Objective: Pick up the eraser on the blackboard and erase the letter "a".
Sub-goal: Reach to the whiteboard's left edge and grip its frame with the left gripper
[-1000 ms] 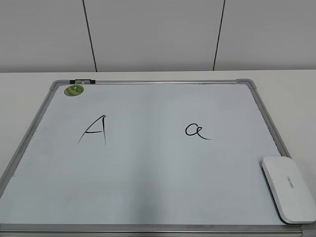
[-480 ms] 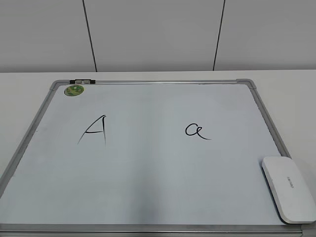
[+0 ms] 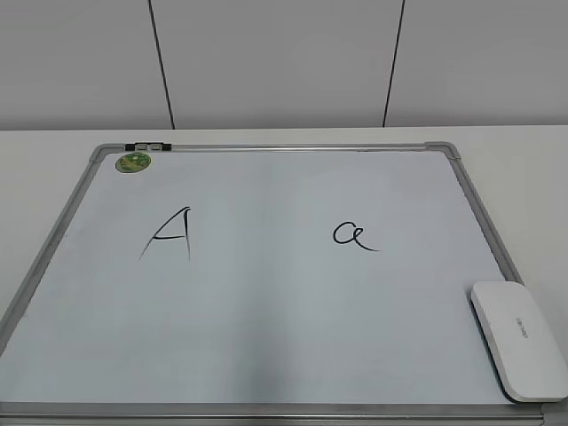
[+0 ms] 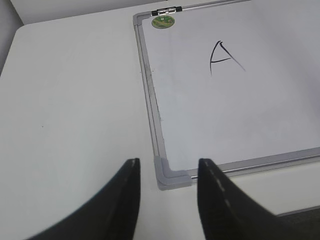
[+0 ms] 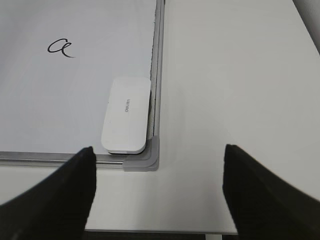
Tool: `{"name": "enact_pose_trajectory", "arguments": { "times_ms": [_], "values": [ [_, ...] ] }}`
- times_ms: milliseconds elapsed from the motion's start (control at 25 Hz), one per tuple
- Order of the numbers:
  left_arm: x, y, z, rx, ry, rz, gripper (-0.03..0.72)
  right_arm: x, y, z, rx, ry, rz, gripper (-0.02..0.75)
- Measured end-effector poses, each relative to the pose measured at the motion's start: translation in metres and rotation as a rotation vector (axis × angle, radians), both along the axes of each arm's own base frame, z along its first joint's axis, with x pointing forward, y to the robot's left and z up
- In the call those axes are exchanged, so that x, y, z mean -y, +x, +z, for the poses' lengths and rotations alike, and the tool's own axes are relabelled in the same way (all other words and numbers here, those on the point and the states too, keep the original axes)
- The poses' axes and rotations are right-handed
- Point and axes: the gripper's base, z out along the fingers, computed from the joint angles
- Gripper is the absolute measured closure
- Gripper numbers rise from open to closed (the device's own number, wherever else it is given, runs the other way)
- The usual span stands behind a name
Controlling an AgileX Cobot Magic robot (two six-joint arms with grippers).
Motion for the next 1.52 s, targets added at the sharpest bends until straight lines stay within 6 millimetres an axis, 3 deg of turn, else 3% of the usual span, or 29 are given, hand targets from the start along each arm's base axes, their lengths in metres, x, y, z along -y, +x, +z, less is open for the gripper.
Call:
{"name": "enact_pose_trajectory", "arguments": {
  "times_ms": [280,440,680,960,1280,1520],
  "values": [
    [-0.001,-0.001,0.011,0.058,0.003,0.007,0.14,0.0,0.0,0.0,0.0,0.0,0.0,0.151],
    [-0.002,0.015,0.019,0.047,0.014,0.019,0.101,0.0,0.0,0.0,0.0,0.0,0.0,0.151],
    [-0.001,0.066,0.023,-0.045,0.01,0.027,0.096,0.0,0.0,0.0,0.0,0.0,0.0,0.151],
    [0.002,0.135,0.013,-0.217,-0.022,0.033,0.096,0.0,0.0,0.0,0.0,0.0,0.0,0.151],
    [0.006,0.224,0.024,-0.453,-0.035,0.025,0.097,0.0,0.0,0.0,0.0,0.0,0.0,0.152],
    [0.009,0.292,0.006,-0.688,-0.024,0.001,0.097,0.0,0.0,0.0,0.0,0.0,0.0,0.151]
  ]
}}
